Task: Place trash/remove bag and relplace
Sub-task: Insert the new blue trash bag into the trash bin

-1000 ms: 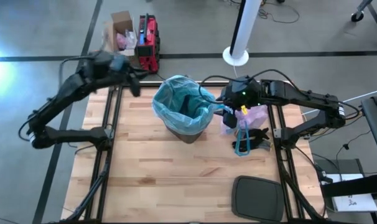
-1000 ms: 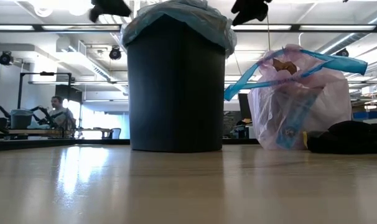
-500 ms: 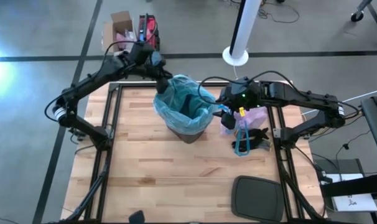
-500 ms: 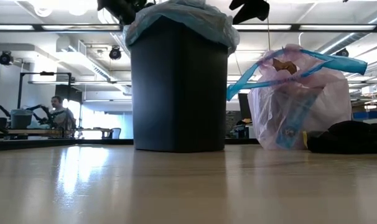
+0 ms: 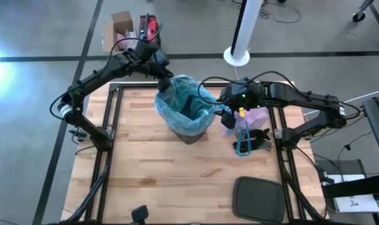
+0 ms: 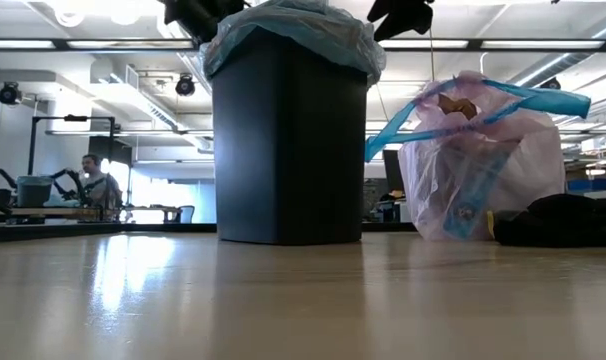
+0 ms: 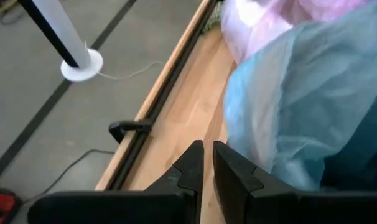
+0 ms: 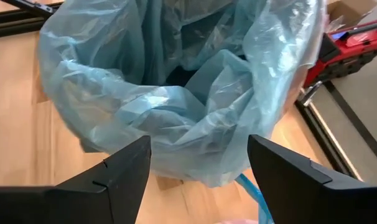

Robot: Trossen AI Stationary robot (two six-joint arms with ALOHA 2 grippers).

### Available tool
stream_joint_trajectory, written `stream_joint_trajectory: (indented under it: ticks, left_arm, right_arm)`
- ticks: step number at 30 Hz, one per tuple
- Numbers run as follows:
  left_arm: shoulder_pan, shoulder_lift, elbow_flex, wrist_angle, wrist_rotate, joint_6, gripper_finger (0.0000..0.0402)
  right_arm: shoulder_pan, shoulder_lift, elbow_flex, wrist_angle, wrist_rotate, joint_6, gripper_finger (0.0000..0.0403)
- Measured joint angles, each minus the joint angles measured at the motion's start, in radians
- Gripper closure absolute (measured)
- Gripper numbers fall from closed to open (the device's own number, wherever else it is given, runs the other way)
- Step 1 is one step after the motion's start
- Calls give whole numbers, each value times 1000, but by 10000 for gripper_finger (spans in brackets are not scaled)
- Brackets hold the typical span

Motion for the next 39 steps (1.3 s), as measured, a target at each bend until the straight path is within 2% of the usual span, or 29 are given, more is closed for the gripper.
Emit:
stream_joint_trajectory:
  ticks: [4,8,13,17,21,25,30,39]
  left_arm:
    - [1,0,-26,-26,12,-2,381]
    - [-2,-2,-64,-77,78,-22,381]
    - [-22,-35,-66,-220,109,-21,381]
    - [-37,-121,-66,-285,110,11,381]
    - [-37,-216,-66,-273,106,38,381]
    - [-37,-274,-65,-181,103,6,381]
    - [-47,-247,-67,-179,136,-50,381]
    - [-71,-118,-61,-57,114,-56,381]
  right_arm:
    - [-2,-2,-1,85,39,0,140]
    - [-11,-4,-1,212,63,-1,146]
    - [-29,0,-1,221,63,1,156]
    - [-30,0,-1,213,63,0,160]
    - [-37,0,-1,213,63,-10,155]
    - [-52,8,-1,212,62,-19,148]
    - [-55,14,-1,214,58,-20,147]
    - [-49,14,-1,213,51,16,164]
